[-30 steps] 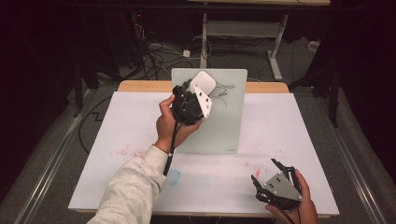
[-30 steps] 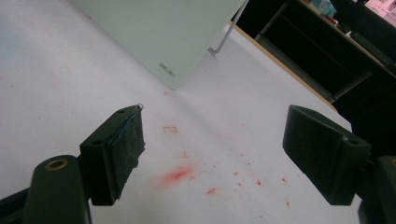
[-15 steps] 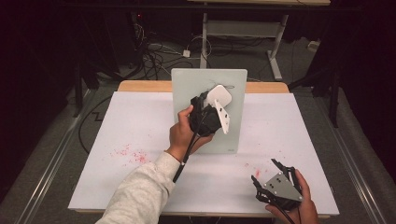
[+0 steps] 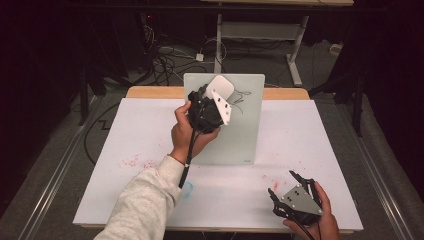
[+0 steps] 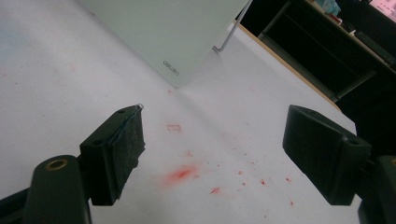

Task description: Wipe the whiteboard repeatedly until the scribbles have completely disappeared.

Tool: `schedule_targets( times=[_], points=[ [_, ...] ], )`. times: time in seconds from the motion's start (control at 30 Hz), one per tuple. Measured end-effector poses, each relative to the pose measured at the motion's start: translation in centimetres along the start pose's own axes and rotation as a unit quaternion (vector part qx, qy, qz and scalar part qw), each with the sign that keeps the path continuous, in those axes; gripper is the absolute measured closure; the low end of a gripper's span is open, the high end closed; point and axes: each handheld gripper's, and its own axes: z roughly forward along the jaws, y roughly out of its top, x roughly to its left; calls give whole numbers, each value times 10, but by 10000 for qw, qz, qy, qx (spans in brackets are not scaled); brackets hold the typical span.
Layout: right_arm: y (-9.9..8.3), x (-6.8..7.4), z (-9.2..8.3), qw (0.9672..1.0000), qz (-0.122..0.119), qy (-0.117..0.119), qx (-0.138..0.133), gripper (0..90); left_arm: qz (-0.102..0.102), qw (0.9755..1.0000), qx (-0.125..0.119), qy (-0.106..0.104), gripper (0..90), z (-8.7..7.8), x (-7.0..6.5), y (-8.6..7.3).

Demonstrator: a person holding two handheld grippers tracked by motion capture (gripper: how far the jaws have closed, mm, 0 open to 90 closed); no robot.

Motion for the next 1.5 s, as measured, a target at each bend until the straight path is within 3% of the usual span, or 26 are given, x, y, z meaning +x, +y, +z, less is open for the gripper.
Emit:
schedule_targets(
  times=[0.13,0.27,0.37,0.43,0.6,0.7,0.8,0.9,1.0,1.07,1.17,1.3,1.37,1.4,1.47,1.5],
  points=[
    [0,1,0,10000,9,16,18,210,288,9995,-21,-102,286,2,-27,2],
    [-2,0,0,10000,-3,23,44,209,724,9972,-45,-157,285,4,-50,5],
    [-1,0,0,10000,-1,28,22,210,613,9978,-55,-263,285,4,-45,8],
    [-1,0,-1,10000,11,15,1,209,555,9982,-24,-204,286,4,-41,9],
    [-2,-1,0,10000,26,13,19,210,138,9998,4,-159,286,4,-22,16],
    [-2,1,0,10000,-14,44,29,210,312,9995,40,-45,286,5,-28,17],
    [-1,1,1,10000,5,62,38,210,367,9992,11,-159,286,5,-37,14],
    [-2,1,1,10000,-15,55,46,210,714,9973,72,-145,286,3,-52,6],
    [-2,1,1,10000,18,58,49,210,720,9973,26,-157,286,2,-57,-5],
    [-2,1,1,10000,-14,51,52,210,748,9970,19,-194,286,1,-53,-8],
    [-2,1,0,10000,-14,38,42,210,461,9988,76,-156,286,-1,-38,-13],
    [-1,1,1,10000,-28,43,43,210,163,9998,120,73,286,-4,-13,-17],
    [-2,2,1,10000,-38,48,49,210,-88,9999,92,22,286,-5,1,-22],
    [-2,2,1,10000,-32,34,58,210,-108,9998,125,102,286,-6,4,-24],
    [-2,1,1,10000,10,38,67,210,-229,9996,121,64,286,-7,5,-29],
    [-2,1,1,10000,12,43,64,210,-176,9997,152,79,286,-7,4,-30]
  ],
)
